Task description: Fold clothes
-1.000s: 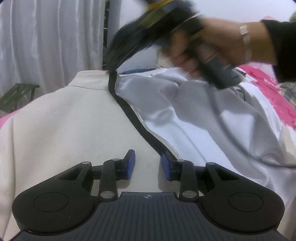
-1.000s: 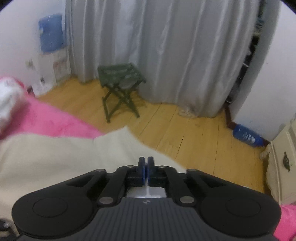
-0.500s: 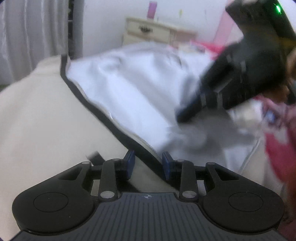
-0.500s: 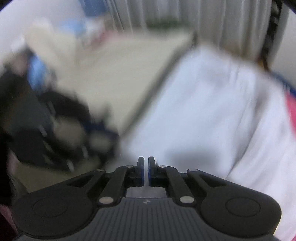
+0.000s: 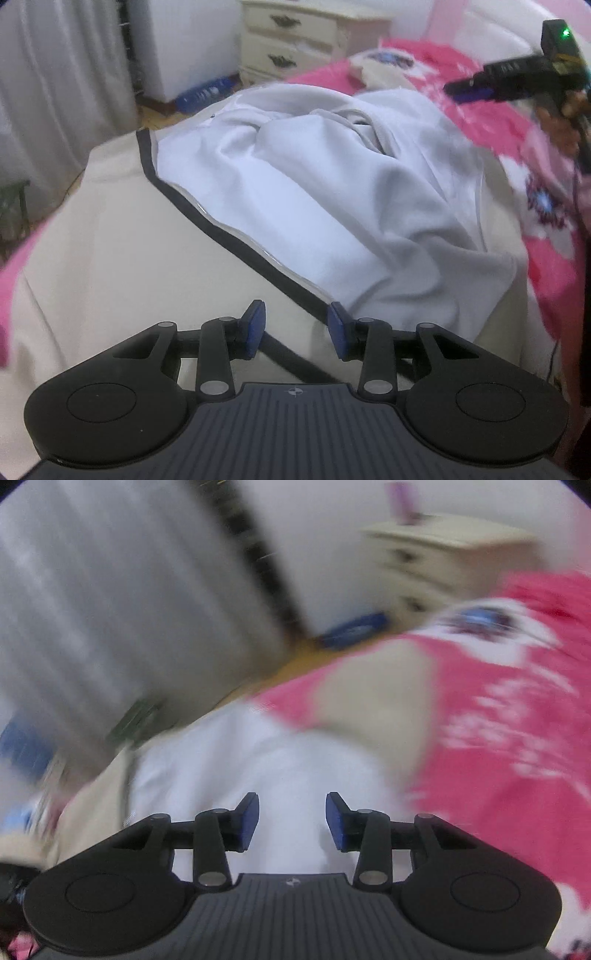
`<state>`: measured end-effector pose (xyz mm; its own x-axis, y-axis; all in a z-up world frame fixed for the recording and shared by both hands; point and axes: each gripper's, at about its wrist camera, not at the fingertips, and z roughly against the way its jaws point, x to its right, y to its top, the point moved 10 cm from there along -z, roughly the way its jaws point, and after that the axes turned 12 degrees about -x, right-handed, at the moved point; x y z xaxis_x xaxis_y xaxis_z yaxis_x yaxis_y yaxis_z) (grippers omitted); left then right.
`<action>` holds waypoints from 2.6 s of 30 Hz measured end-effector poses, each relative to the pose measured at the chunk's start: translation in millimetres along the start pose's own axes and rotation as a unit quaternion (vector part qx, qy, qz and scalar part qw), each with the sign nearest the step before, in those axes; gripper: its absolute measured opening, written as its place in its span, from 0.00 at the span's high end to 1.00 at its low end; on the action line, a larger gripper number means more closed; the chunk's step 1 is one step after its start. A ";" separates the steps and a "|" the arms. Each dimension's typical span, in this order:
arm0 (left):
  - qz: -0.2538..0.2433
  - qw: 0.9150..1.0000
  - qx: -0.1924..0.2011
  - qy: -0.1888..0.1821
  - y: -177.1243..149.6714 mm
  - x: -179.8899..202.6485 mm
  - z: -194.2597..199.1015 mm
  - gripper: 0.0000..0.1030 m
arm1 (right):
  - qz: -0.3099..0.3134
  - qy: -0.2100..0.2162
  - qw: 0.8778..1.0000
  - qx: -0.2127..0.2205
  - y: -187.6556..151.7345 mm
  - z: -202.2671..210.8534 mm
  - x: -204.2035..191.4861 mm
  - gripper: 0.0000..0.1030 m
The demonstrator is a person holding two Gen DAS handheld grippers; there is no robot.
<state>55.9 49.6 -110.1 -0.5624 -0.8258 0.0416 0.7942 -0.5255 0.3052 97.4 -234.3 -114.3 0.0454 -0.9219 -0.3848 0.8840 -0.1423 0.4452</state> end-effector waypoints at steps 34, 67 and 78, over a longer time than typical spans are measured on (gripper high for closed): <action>0.098 0.994 0.026 -0.038 11.2 29.0 -61.5 0.64 | 0.088 -0.041 0.990 -0.103 7.5 -64.4 79.0 0.57; 0.242 0.956 0.087 -0.139 -19.1 -30.9 -10.3 0.63 | 0.428 0.352 0.774 -0.307 -217.0 -4.8 -253.1 0.87; 0.196 0.965 0.061 -0.163 -19.1 0.8 -29.4 0.58 | 0.378 0.296 0.820 -0.310 -198.8 -23.4 -226.9 0.57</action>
<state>47.1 53.0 -144.0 -0.2815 -0.8380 0.4675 0.9391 -0.1406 0.3135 -77.7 11.6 -134.4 0.7459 -0.2981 -0.5955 0.5565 0.7703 0.3114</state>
